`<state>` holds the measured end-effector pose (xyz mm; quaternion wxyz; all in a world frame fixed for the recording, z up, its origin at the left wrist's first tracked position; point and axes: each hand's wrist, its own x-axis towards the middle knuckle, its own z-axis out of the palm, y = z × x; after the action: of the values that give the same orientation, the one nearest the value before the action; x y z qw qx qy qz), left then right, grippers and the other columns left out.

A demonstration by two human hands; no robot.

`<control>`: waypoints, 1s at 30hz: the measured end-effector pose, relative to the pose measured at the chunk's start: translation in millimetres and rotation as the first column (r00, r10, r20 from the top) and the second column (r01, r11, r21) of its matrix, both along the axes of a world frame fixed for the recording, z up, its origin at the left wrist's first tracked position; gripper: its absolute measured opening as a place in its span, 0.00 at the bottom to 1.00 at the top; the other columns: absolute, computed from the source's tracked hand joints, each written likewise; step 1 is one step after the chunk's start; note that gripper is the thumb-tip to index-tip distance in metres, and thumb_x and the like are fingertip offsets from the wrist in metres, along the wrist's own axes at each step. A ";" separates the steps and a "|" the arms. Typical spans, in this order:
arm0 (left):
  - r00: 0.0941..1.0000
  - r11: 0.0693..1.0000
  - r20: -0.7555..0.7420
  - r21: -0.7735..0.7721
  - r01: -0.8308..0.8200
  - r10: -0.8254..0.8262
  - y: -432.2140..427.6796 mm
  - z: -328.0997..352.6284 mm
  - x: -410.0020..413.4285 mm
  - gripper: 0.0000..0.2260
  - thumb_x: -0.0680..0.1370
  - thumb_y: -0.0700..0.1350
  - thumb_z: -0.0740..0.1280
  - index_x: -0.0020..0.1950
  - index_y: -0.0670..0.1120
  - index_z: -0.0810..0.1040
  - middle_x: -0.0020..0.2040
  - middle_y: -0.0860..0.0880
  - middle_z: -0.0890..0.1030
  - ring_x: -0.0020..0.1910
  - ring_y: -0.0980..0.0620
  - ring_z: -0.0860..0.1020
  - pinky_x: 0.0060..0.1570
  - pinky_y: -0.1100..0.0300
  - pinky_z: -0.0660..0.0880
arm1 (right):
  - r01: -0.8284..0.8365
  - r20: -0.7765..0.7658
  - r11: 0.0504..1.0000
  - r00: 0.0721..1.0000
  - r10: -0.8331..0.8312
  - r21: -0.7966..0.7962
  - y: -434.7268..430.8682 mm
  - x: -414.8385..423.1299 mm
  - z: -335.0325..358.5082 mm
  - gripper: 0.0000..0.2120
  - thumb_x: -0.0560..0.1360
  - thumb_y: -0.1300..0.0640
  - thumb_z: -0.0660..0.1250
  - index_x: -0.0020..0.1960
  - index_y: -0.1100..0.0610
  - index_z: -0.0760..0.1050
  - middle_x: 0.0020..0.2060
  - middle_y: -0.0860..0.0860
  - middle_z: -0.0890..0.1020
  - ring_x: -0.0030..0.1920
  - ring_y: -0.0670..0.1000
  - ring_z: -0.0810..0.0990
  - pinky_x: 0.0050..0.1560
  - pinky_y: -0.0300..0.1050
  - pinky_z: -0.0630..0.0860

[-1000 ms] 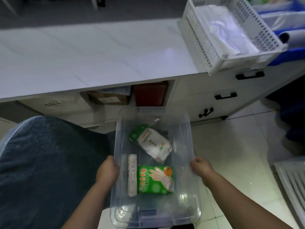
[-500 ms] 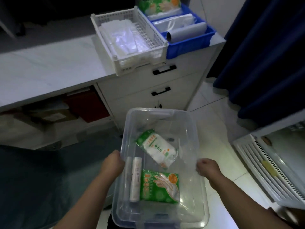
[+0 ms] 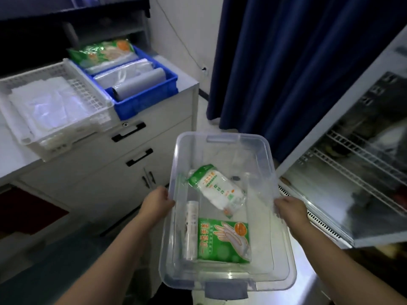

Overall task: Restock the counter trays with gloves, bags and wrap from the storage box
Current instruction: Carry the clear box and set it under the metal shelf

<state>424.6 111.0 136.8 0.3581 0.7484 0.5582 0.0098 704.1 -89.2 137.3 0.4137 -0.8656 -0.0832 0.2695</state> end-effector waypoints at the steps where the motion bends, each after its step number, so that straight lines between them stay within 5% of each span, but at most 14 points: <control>1: 1.000 1.000 0.012 0.013 0.012 -0.012 8.9 2.4 14.4 0.06 0.72 0.43 0.67 0.41 0.45 0.70 0.34 0.51 0.72 0.36 0.49 0.72 0.31 0.58 0.65 | 0.023 0.014 1.000 1.000 -0.023 0.005 4.8 9.8 3.1 0.11 0.70 0.65 0.65 0.30 0.59 0.76 0.24 0.54 0.76 0.26 0.52 0.72 0.30 0.41 0.69; 7: 0.994 0.996 0.061 0.007 0.088 -0.088 83.4 8.3 100.1 0.08 0.72 0.43 0.67 0.48 0.41 0.76 0.45 0.42 0.80 0.44 0.43 0.78 0.38 0.55 0.71 | 0.094 0.071 0.996 0.993 -0.094 -0.007 52.7 70.8 13.6 0.11 0.70 0.65 0.63 0.29 0.59 0.74 0.25 0.54 0.74 0.26 0.52 0.70 0.28 0.42 0.66; 11: 0.981 0.990 0.130 -0.003 0.143 -0.142 149.5 14.7 154.2 0.07 0.72 0.41 0.67 0.48 0.40 0.77 0.45 0.40 0.81 0.45 0.42 0.78 0.34 0.60 0.64 | 0.147 0.074 0.989 0.987 -0.145 -0.011 104.1 114.2 18.3 0.08 0.72 0.65 0.63 0.34 0.63 0.75 0.29 0.57 0.74 0.31 0.54 0.71 0.36 0.45 0.65; 16: 0.971 0.984 0.165 -0.005 0.179 -0.176 231.9 28.7 219.8 0.04 0.73 0.42 0.67 0.45 0.46 0.73 0.40 0.49 0.76 0.35 0.51 0.74 0.31 0.61 0.66 | 0.180 0.095 0.984 0.979 -0.179 -0.012 178.4 171.7 28.2 0.11 0.73 0.65 0.61 0.32 0.61 0.69 0.30 0.56 0.72 0.34 0.54 0.68 0.35 0.45 0.62; 20: 0.967 0.986 0.196 0.014 0.165 -0.165 284.2 40.2 272.7 0.03 0.74 0.43 0.67 0.45 0.45 0.74 0.38 0.49 0.77 0.37 0.51 0.76 0.36 0.57 0.74 | 0.236 0.111 0.972 0.965 -0.237 0.023 236.0 225.6 33.4 0.11 0.72 0.62 0.61 0.32 0.59 0.68 0.30 0.55 0.71 0.32 0.53 0.68 0.35 0.45 0.62; 25: 0.973 0.983 0.164 0.117 0.141 -0.159 351.9 54.2 349.5 0.05 0.72 0.45 0.67 0.41 0.46 0.73 0.37 0.48 0.78 0.38 0.47 0.76 0.35 0.58 0.70 | 0.206 0.059 0.978 0.977 -0.206 0.006 318.9 317.5 32.5 0.11 0.71 0.62 0.61 0.30 0.60 0.72 0.28 0.56 0.74 0.31 0.54 0.72 0.37 0.44 0.67; 30: 0.987 0.995 0.162 0.098 0.009 -0.025 401.9 60.3 410.3 0.05 0.74 0.43 0.66 0.44 0.43 0.72 0.44 0.41 0.81 0.44 0.42 0.81 0.45 0.50 0.79 | 0.037 0.134 0.999 0.990 -0.039 0.015 409.8 405.8 35.1 0.14 0.73 0.60 0.61 0.28 0.59 0.71 0.26 0.55 0.74 0.30 0.55 0.72 0.35 0.44 0.68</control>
<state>834.9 513.0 197.1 0.3657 0.7664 0.5195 0.0948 1109.9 320.6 172.4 0.4176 -0.8807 -0.0961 0.2020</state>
